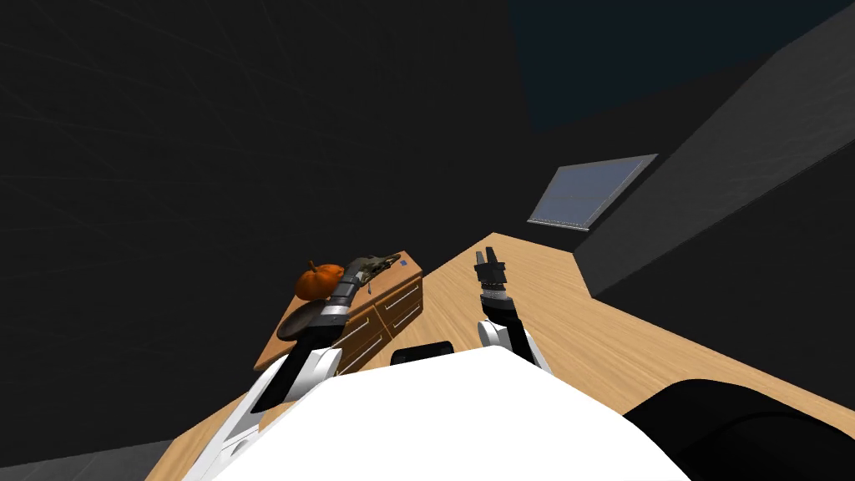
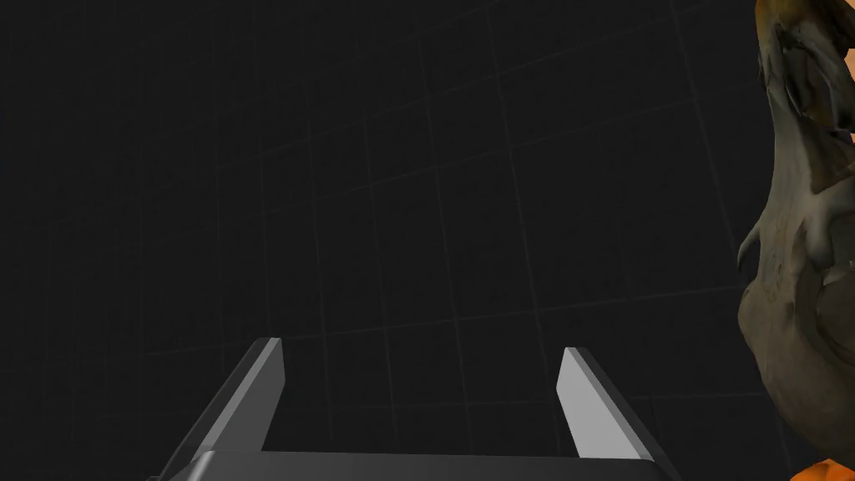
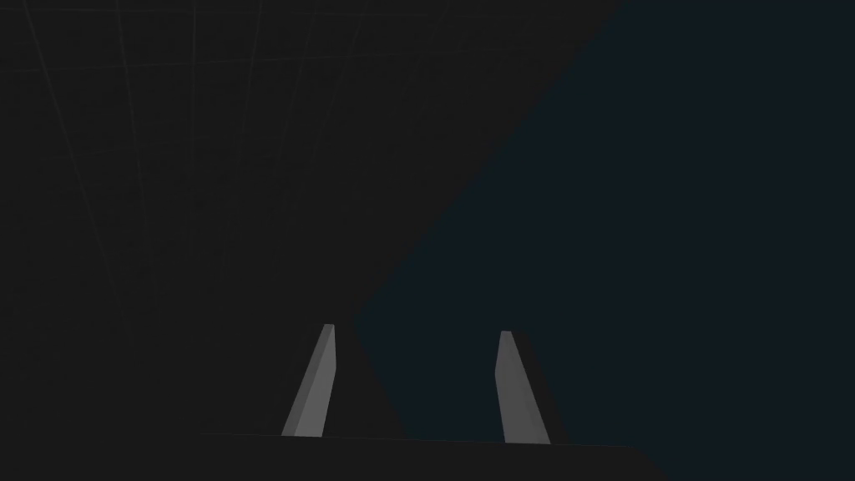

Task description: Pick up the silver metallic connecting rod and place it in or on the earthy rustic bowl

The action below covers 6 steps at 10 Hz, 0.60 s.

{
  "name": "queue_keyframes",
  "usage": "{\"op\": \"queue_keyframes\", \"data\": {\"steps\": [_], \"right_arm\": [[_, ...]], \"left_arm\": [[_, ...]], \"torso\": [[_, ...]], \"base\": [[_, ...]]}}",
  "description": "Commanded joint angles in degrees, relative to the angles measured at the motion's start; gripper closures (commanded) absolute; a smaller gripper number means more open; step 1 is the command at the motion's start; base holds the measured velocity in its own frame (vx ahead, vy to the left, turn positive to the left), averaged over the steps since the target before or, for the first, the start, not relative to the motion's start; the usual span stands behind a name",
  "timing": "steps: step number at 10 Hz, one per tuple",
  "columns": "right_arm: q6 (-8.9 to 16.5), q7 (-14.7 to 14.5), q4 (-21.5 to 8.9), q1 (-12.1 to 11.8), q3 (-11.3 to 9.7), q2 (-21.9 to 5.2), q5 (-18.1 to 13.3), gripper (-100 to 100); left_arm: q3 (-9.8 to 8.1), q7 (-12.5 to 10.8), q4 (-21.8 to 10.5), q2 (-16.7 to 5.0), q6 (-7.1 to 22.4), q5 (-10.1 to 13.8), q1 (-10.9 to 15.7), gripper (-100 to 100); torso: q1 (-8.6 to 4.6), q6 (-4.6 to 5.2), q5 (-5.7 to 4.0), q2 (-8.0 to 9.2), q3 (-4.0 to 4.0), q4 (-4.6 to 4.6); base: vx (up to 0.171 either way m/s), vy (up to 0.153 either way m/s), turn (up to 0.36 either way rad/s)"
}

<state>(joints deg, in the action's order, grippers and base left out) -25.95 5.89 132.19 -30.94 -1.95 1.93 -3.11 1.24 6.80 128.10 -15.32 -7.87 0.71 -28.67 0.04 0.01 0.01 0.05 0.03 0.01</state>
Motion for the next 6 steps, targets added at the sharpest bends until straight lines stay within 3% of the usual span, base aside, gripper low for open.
{"op": "queue_keyframes", "data": {"steps": [1,6], "right_arm": [[0.0,0.0,0.0,0.0,0.0,0.0,0.0,0],[0.0,0.0,0.0,0.0,0.0,0.0,0.0,0]], "left_arm": [[-0.81,0.19,-1.68,-2.22,2.86,1.72,0.13,-100],[-1.59,0.72,-3.64,-4.91,9.01,3.95,-0.16,-100]], "torso": [[0.0,0.0,0.0,0.0,0.0,0.0],[0.0,0.0,0.0,0.0,0.0,0.0]], "base": [[-0.025,0.006,-0.243],[-0.017,0.007,-0.102]]}}
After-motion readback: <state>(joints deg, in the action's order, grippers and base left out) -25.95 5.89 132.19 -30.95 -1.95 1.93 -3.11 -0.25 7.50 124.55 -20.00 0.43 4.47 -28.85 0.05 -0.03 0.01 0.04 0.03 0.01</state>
